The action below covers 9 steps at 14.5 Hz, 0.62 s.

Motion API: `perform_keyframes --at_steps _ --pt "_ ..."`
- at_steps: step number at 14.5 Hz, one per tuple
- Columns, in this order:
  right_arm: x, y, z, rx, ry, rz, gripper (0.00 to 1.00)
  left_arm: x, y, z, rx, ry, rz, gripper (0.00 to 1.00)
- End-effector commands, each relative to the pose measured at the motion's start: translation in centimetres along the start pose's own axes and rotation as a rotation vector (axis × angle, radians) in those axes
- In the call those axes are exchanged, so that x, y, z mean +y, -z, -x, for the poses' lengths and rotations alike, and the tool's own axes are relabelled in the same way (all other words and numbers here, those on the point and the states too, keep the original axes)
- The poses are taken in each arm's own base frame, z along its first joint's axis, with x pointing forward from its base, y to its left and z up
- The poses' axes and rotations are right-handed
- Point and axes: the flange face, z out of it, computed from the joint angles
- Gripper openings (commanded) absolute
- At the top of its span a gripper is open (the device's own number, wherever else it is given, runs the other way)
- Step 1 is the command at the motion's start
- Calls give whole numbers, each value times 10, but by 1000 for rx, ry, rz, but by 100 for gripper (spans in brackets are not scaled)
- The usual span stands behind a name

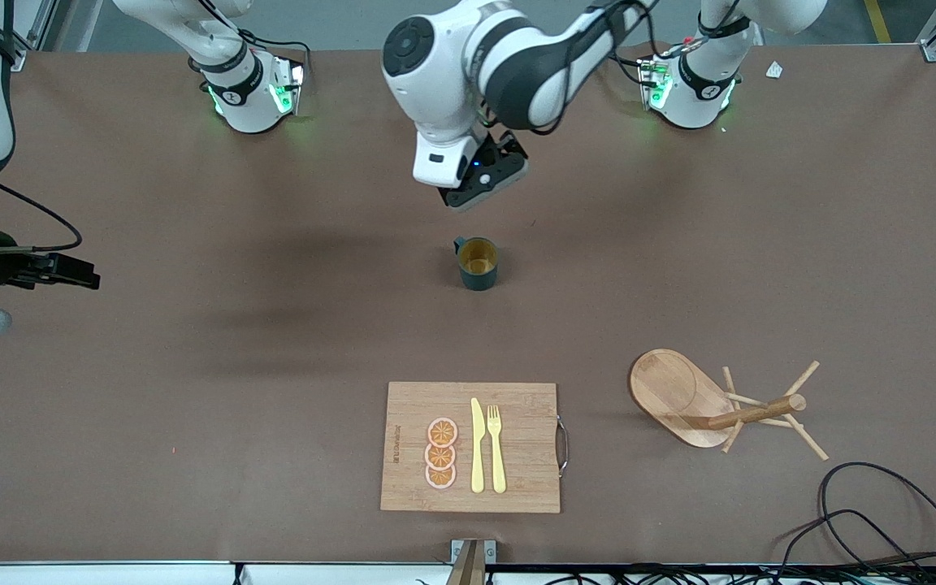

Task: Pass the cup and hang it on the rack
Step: 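Withdraw the right gripper while the left gripper moves above the mug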

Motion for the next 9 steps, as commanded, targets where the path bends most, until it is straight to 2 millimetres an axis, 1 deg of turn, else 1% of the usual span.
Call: perform_keyframes --at_steps 1,3,4,6,8,9 --pt "5 16 6 2 7 20 100 26 -25 32 103 121 -5 100" --pt "2 23 9 -15 6 9 100 48 -49 54 133 193 22 100" --pt "-3 21 10 -29 6 9 100 55 -57 60 164 238 48 100" --pt "-8 22 10 -30 11 4 100 69 -77 80 204 300 92 100" --pt "-9 20 11 -38 11 7 100 76 -94 92 236 309 109 100" --pt "-8 19 12 -49 8 6 100 79 -103 93 260 313 106 100"
